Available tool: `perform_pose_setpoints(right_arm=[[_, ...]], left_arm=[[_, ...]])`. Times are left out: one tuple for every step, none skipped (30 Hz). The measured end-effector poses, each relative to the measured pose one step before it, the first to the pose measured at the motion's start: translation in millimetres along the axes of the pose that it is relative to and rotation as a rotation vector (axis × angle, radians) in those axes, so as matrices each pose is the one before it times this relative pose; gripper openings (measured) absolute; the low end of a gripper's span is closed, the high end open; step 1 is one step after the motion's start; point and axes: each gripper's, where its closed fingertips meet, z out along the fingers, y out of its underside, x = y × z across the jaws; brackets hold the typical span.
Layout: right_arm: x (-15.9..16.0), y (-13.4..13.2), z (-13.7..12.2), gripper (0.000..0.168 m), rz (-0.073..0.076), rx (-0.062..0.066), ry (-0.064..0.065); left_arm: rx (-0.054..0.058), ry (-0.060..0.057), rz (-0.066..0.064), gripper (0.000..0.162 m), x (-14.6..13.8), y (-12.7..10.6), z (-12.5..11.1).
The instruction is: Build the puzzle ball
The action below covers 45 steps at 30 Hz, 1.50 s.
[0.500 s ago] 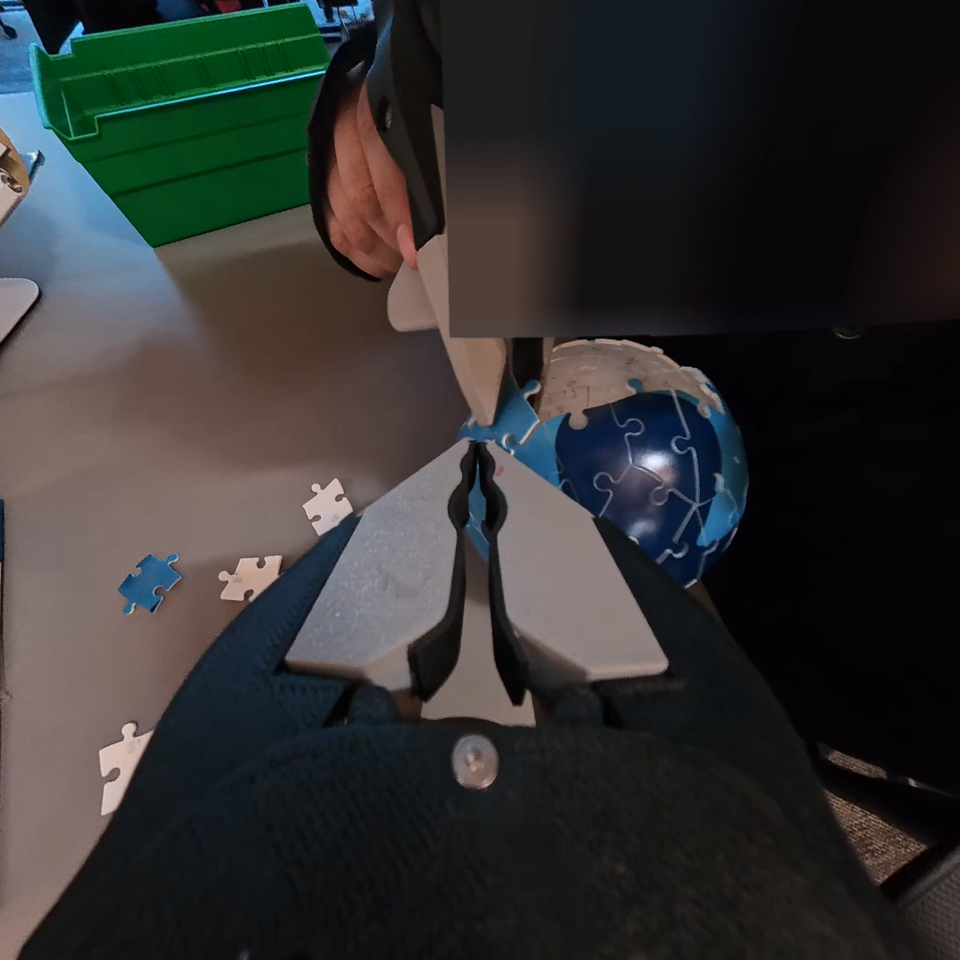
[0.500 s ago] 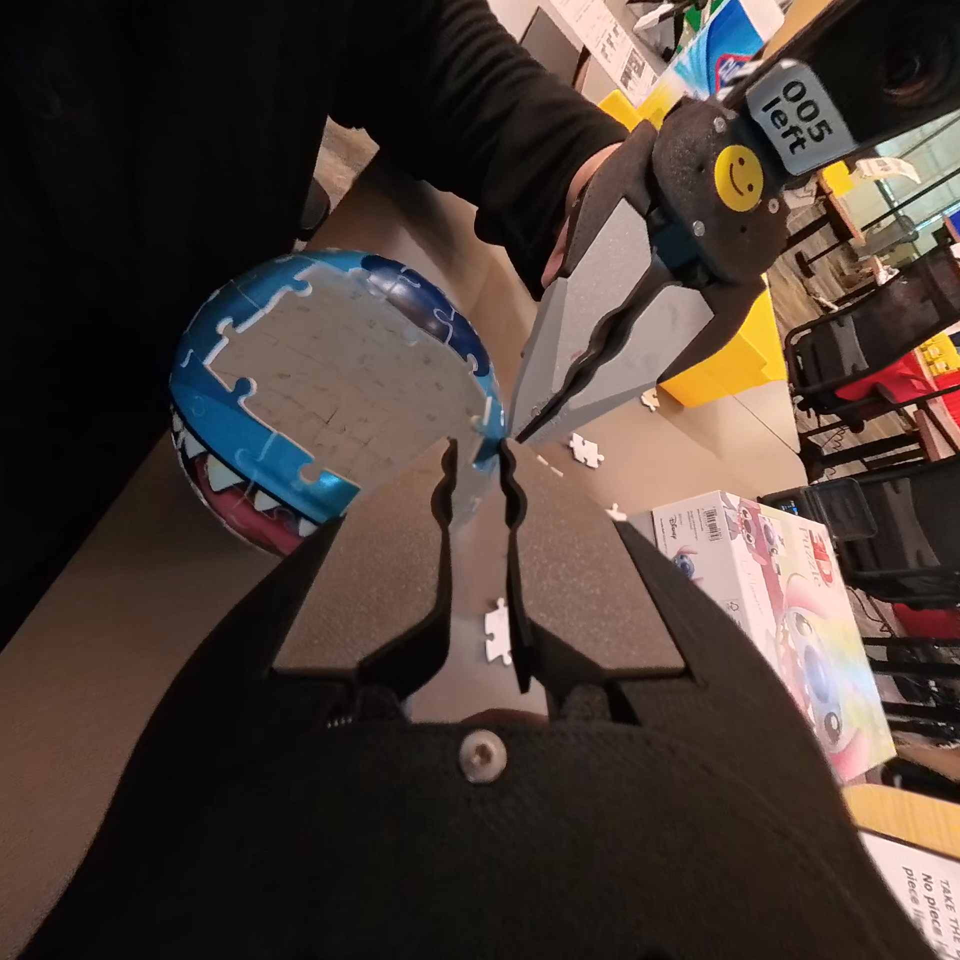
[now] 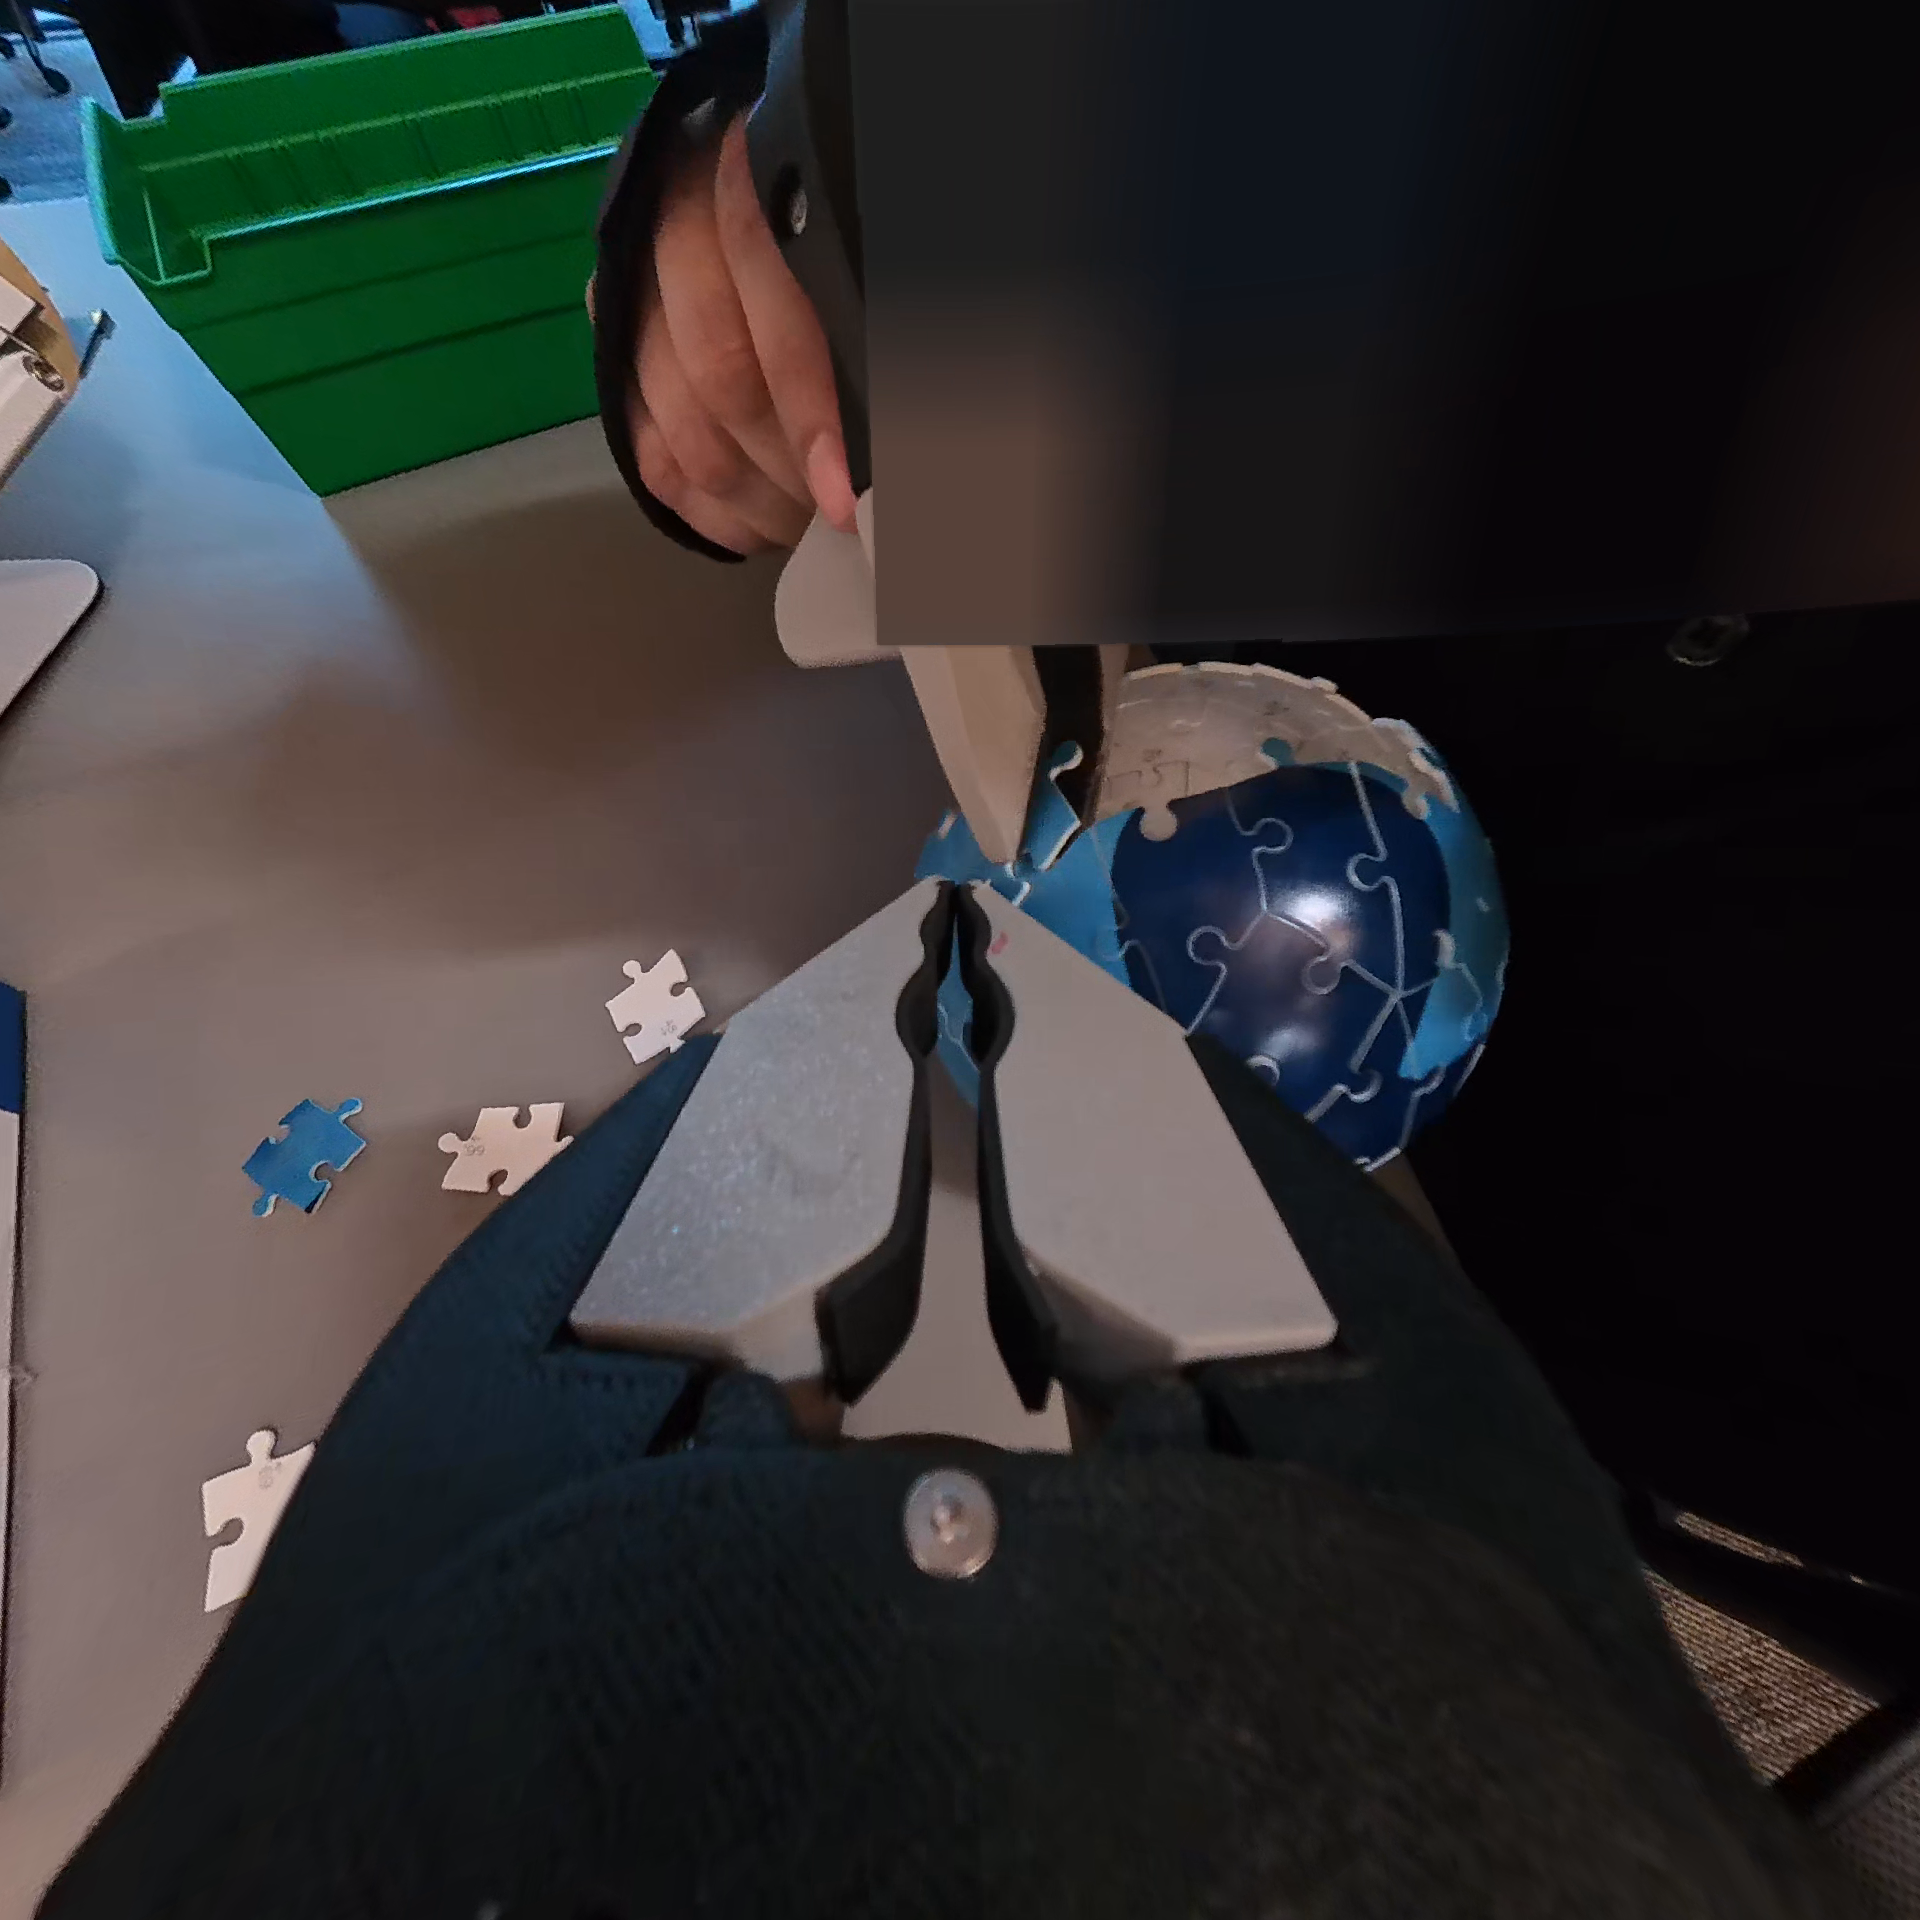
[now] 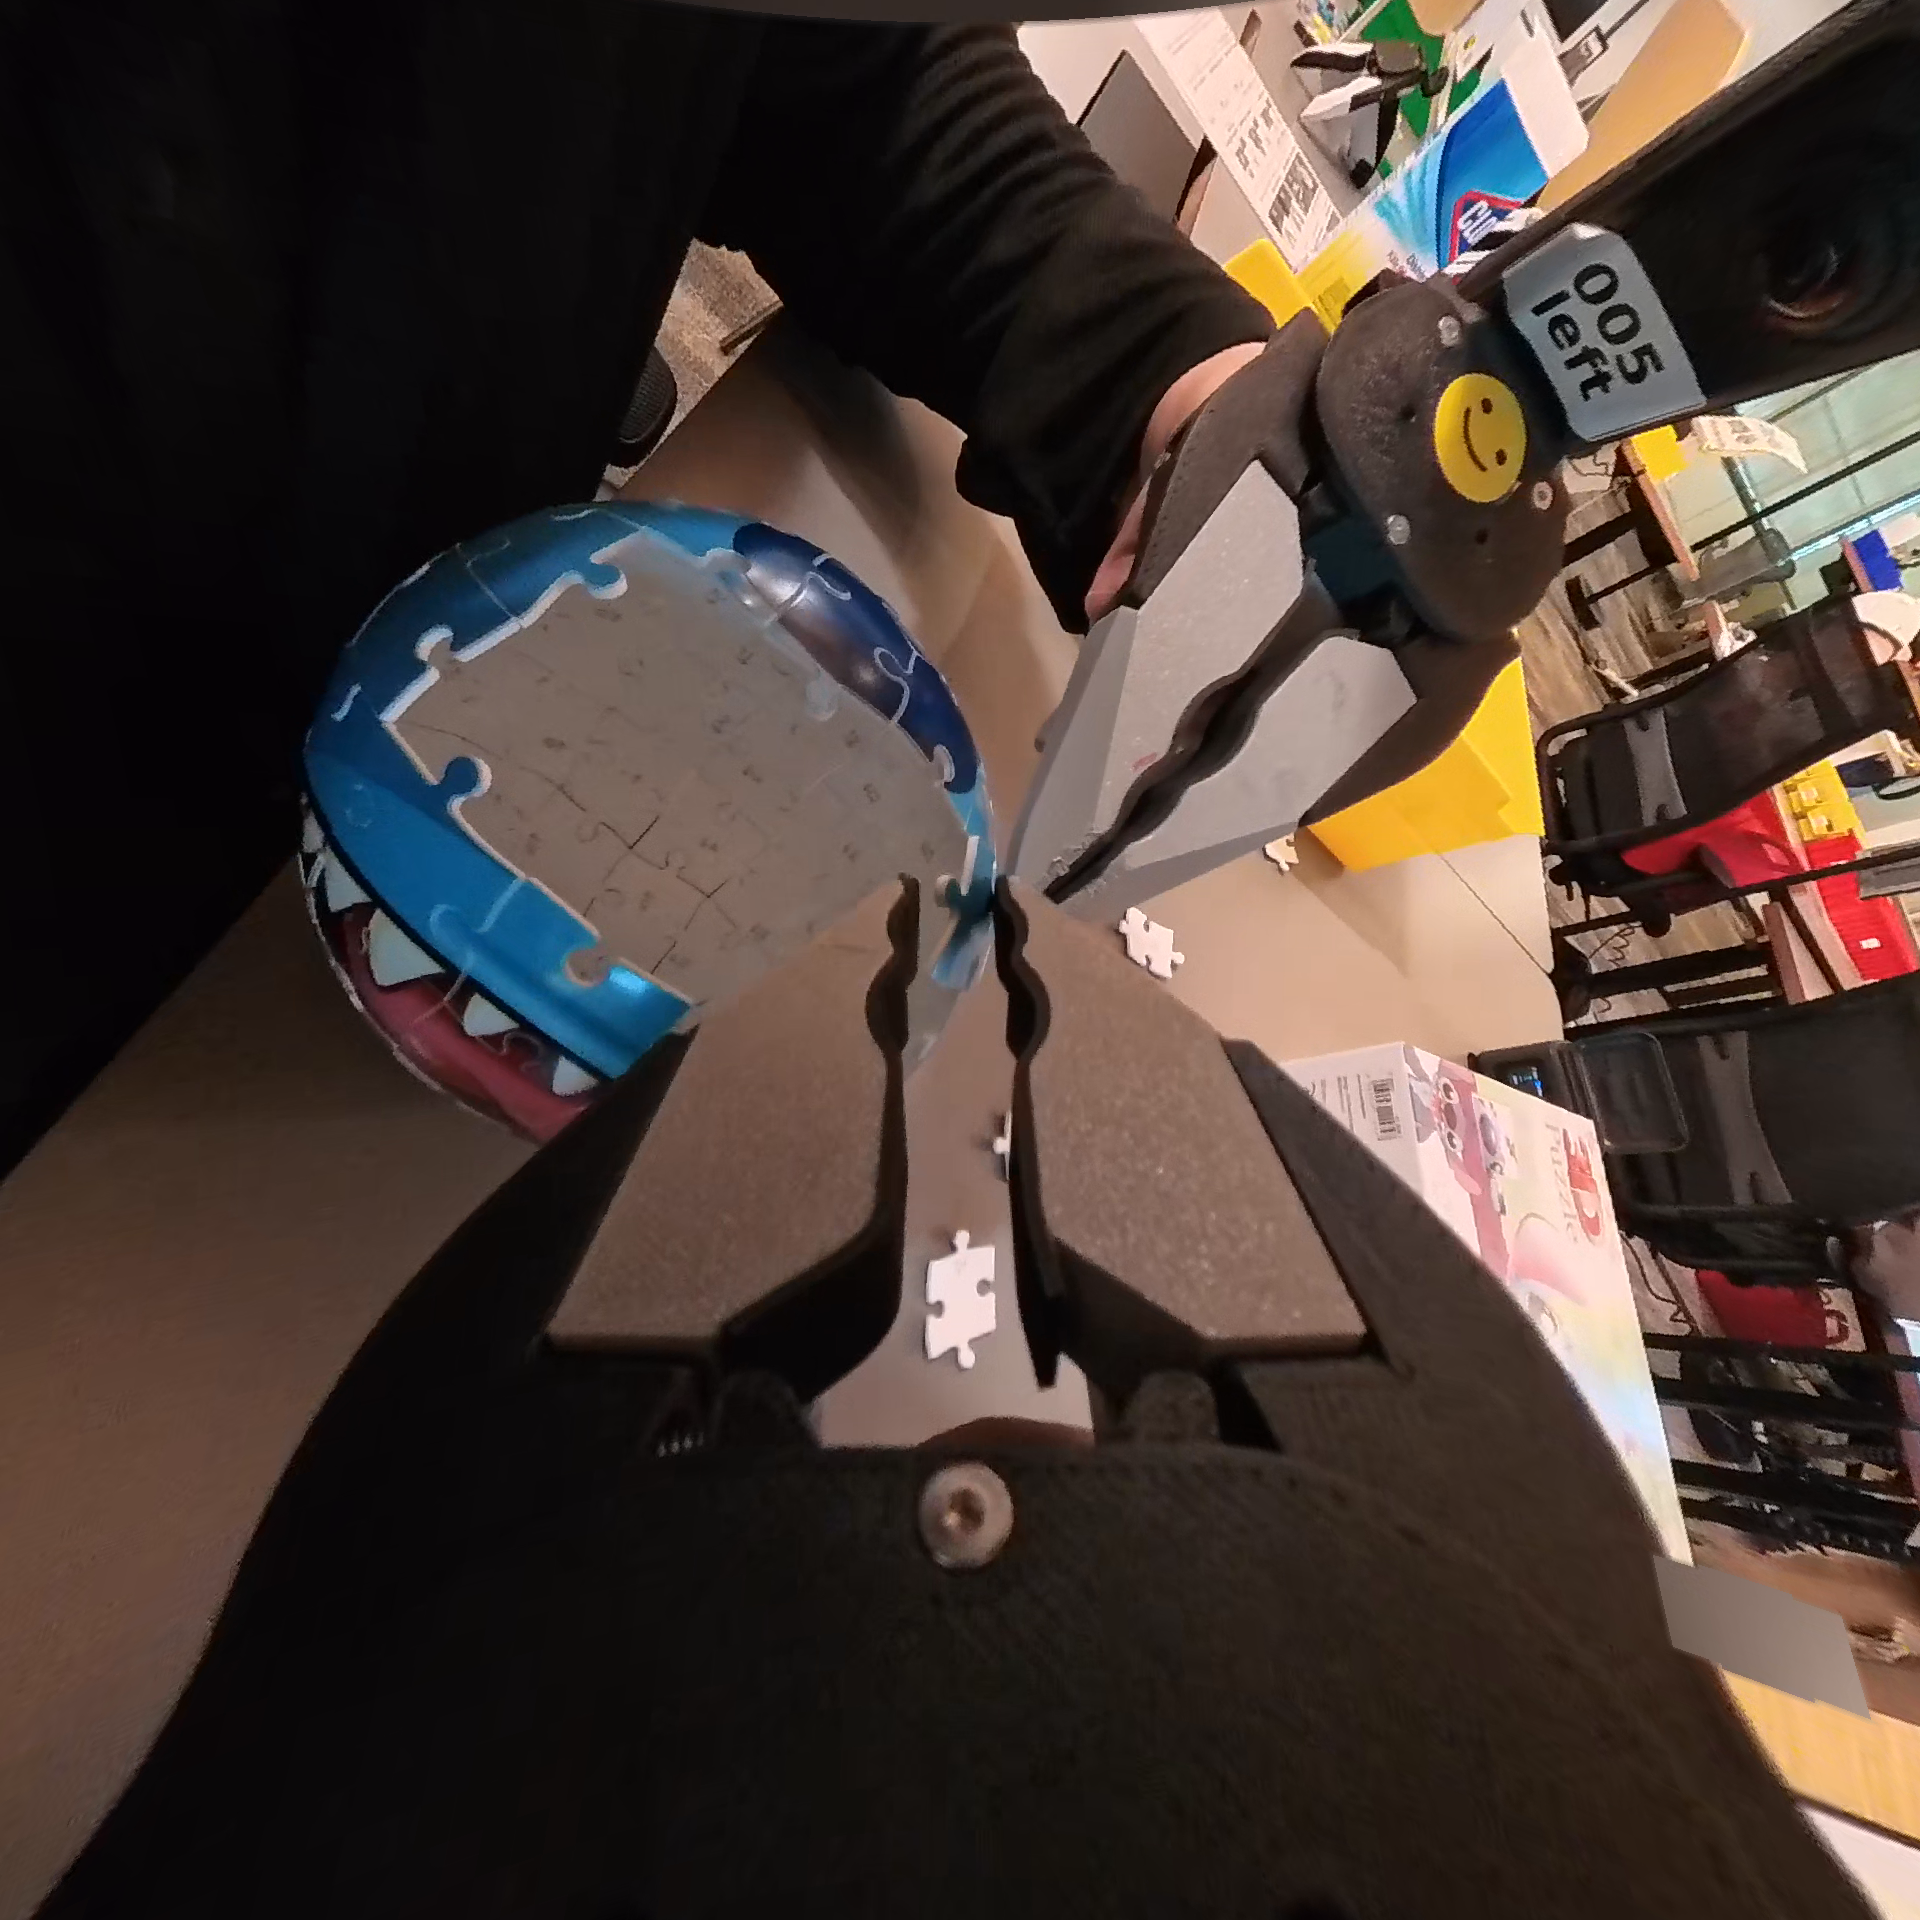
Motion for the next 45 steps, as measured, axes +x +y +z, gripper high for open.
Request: perform_pose_setpoints(right_arm=[[-0.05,0.14,0.56,0.01,-0.0013,0.0015,0.0009],[0.01,0.03,0.22,0.01,-0.0035,0.0023,0.0025],[0.08,-0.39,-0.15,0.009,-0.0052,0.0033,0.0032],[0.05,-0.11,0.02,0.009,-0.0052,0.0026,0.0038],[0.5,-0.2,0.11,0.008,-0.0054,0.0025,0.007],[0.72,-0.04,0.31,0.007,-0.0067,0.0026,0.0102],[1.27,-0.2,0.31,0.005,-0.0087,0.0019,0.0144],[1.28,-0.22,0.35,0.003,-0.0094,0.0019,0.0151],[0.25,-0.36,0.47,0.002,-0.0073,0.0022,0.0089],[-0.19,-0.29,0.34,0.002,-0.004,0.0019,0.0044],[-0.32,-0.21,0.25,0.002,-0.0025,0.0014,0.0033],[-0.2,-0.17,0.12,0.002,-0.0033,0.0007,0.0045],[-0.12,-0.05,0.02,0.002,-0.0061,-0.001,0.0075],[0.04,-0.18,0.03,0.002,-0.0107,-0.0028,0.011],[-0.26,-0.37,0.01,0.002,-0.0138,-0.0031,0.0114],[-0.66,-0.34,0.06,0.003,-0.0132,-0.0033,0.0102],[-0.36,-0.23,0.17,0.003,-0.0115,-0.0034,0.0118],[-0.28,-0.12,0.24,0.003,-0.0099,-0.0016,0.012],[-0.5,-0.22,0.4,0.004,-0.0095,0.0011,0.01],[-0.42,-0.25,0.33,0.004,-0.008,0.0029,0.0079],[-0.34,-0.22,0.25,0.004,-0.0037,0.0027,0.0041],[-0.08,-0.22,0.23,0.004,0.0004,0.0023,0.0008],[0.22,-0.07,0.17,0.004,0.0015,0.0014,-0.0005],[0.44,0.07,0.07,0.004,0.0005,0.0006,-0.0003],[0.39,0.03,0.23,0.004,0.0006,0.0002,-0.0008],[0.71,0.08,0.13,0.003,0.0016,-0.0009,-0.0002],[0.57,0.17,0.03,0.001,0.0015,-0.0017,-0.0001],[0.05,-0.08,0.11,0.001,0.0006,-0.0008,-0.0017],[0.0,0.01,0.06,0.001,-0.0009,0.0003,0.0001],[-0.08,-0.09,0.02,0.001,-0.0029,0.001,0.0026],[-0.14,-0.07,-0.07,0.001,-0.0037,0.0012,0.0038],[-0.08,-0.06,-0.03,0.001,-0.0038,0.0004,0.0043],[-0.05,-0.04,-0.01,0.001,-0.0051,-0.001,0.0044],[-0.26,-0.18,-0.04,0.001,-0.0074,-0.0019,0.0028],[-0.41,-0.18,-0.11,0.002,-0.0082,-0.0024,0.0008],[-0.31,-0.34,-0.22,0.002,-0.0069,-0.0024,0.0004],[-0.79,-0.32,-0.26,0.002,-0.005,-0.0012,-0.0025],[-1.37,-0.4,-0.13,0.004,-0.0039,0.0003,-0.006],[-1.08,-0.27,-0.24,0.006,-0.0041,0.0,-0.0041],[-0.82,-0.04,-0.33,0.007,-0.0041,-0.0011,-0.0026],[-0.72,0.06,-0.38,0.008,-0.0012,-0.0011,-0.0034],[-0.71,0.01,-0.33,0.009,0.0028,0.0006,-0.0047],[-0.58,-0.18,-0.28,0.01,0.0045,0.0031,-0.005],[-0.17,-0.12,-0.31,0.01,0.0047,0.0035,-0.0032],[0.13,-0.1,-0.15,0.009,0.0042,0.0032,-0.0019]], left_arm=[[0.0005,0.001,0.0003,0.0,0.13,0.19,0.18],[0.0012,0.0012,0.0013,0.0,0.27,0.07,0.06],[0.0001,0.0021,0.0008,0.0,0.55,0.22,0.2],[-0.001,-0.0006,0.0006,0.0,0.21,0.2,0.25],[-0.0025,-0.0028,0.0016,0.0,-0.07,0.49,0.19],[-0.0002,-0.003,0.0029,0.0,-0.01,0.09,0.06],[0.0006,-0.0013,0.0026,0.0,0.22,-0.11,-0.16],[0.0001,0.0001,0.0007,0.0,0.35,-0.04,-0.17],[0.0,0.0005,-0.0001,0.0,0.24,0.01,-0.25],[0.0002,0.0007,-0.0002,0.0,0.2,0.03,-0.09],[0.0004,0.0011,0.0007,0.0,0.29,0.13,-0.12],[0.0009,0.0009,0.0009,0.0,0.16,0.01,0.01],[0.0008,0.0007,-0.0005,0.0,0.03,-0.07,-0.02],[0.0008,0.0011,-0.001,0.0,0.14,-0.16,0.15],[0.0004,0.0011,-0.0007,0.0,0.11,-0.01,0.17],[-0.001,0.001,0.0,0.0,0.18,0.09,0.24],[-0.0014,-0.0008,0.0006,0.0,-0.02,0.24,0.25],[-0.0004,-0.0006,0.0001,0.0,-0.08,0.18,0.16],[0.0,-0.0029,-0.0017,0.0,-0.57,0.04,0.16],[0.0011,-0.0002,-0.0027,0.0,-0.26,-0.17,-0.1],[0.0006,0.0007,-0.002,0.0,-0.09,0.01,-0.11],[0.0007,0.0013,-0.0008,0.0,0.14,-0.01,0.11],[0.0006,0.0011,-0.0004,0.0,0.27,0.06,-0.01],[0.0004,0.0022,0.0002,0.0,0.4,-0.05,0.01],[0.0002,0.0013,0.0015,0.0,0.48,0.08,0.02],[0.0,0.0001,0.0018,0.0,0.19,0.1,0.02],[0.0003,0.0008,0.001,0.0,0.33,0.19,0.0],[0.0008,0.0011,0.0,0.0,0.23,0.07,-0.08],[0.0001,0.0008,-0.0004,0.0,0.13,0.12,-0.04],[-0.0002,0.0002,-0.0006,0.0,0.06,0.03,-0.01],[-0.0006,-0.0004,-0.0001,0.0,0.06,0.13,0.08],[-0.0003,-0.0014,0.0014,0.0,0.01,0.05,-0.05],[0.0,-0.0006,0.0013,0.0,0.03,0.1,0.02],[-0.0008,0.0011,-0.0009,0.0,0.02,0.29,0.05],[-0.0003,0.0022,-0.0014,0.0,0.21,0.04,0.0],[0.0005,0.0015,0.0002,0.0,0.2,-0.02,0.17],[-0.001,0.0005,0.0013,0.0,0.2,0.32,0.23],[-0.002,-0.0005,0.0006,0.0,0.11,0.24,0.15],[-0.0013,-0.0009,0.0013,0.0,0.02,0.14,0.2],[-0.0009,-0.0011,0.0017,0.0,0.16,-0.06,0.26],[-0.0017,-0.0008,0.0014,0.0,0.12,0.15,0.25],[-0.0001,0.0008,0.0018,0.0,0.42,-0.12,0.22],[0.0013,0.0006,0.0025,0.0,0.52,-0.43,0.12],[0.0027,-0.0009,0.0026,0.0,0.08,-0.67,-0.12],[0.0035,0.0032,0.0019,0.0,0.79,-0.65,-0.12]])
